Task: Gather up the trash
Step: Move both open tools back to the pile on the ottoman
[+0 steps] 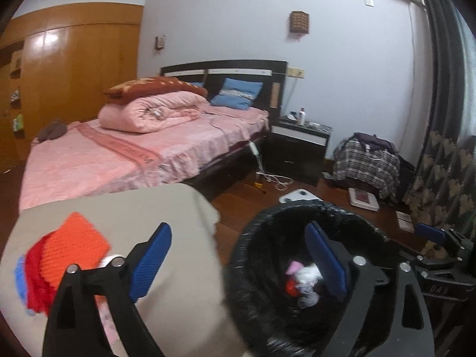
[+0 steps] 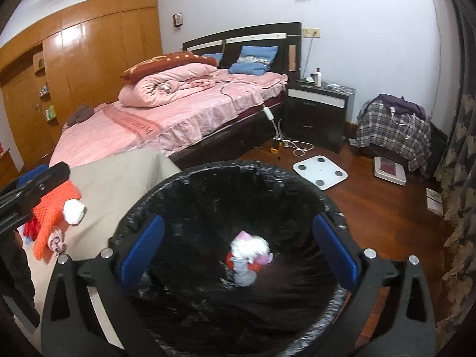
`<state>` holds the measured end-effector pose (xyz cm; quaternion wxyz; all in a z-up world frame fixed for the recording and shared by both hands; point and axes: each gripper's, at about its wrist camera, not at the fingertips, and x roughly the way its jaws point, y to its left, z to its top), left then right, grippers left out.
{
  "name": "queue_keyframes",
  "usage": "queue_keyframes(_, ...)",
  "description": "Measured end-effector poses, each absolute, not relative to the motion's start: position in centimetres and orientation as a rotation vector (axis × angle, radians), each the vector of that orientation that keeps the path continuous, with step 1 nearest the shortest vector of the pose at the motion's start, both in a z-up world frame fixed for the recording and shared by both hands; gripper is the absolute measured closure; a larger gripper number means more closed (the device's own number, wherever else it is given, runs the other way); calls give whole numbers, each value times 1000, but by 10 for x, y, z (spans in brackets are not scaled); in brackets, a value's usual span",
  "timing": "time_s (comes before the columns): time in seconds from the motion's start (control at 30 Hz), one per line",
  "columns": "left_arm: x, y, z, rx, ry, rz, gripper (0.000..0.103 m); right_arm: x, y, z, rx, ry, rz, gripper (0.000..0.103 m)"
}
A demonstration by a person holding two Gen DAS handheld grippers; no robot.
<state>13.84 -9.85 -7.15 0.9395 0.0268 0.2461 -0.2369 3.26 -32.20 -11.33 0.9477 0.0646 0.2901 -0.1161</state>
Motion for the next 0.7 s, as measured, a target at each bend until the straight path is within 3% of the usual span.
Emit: queue_keyframes(0.7, 124, 65, -93, 11, 530, -127, 8, 80, -195, -102, 65, 588, 27, 5)
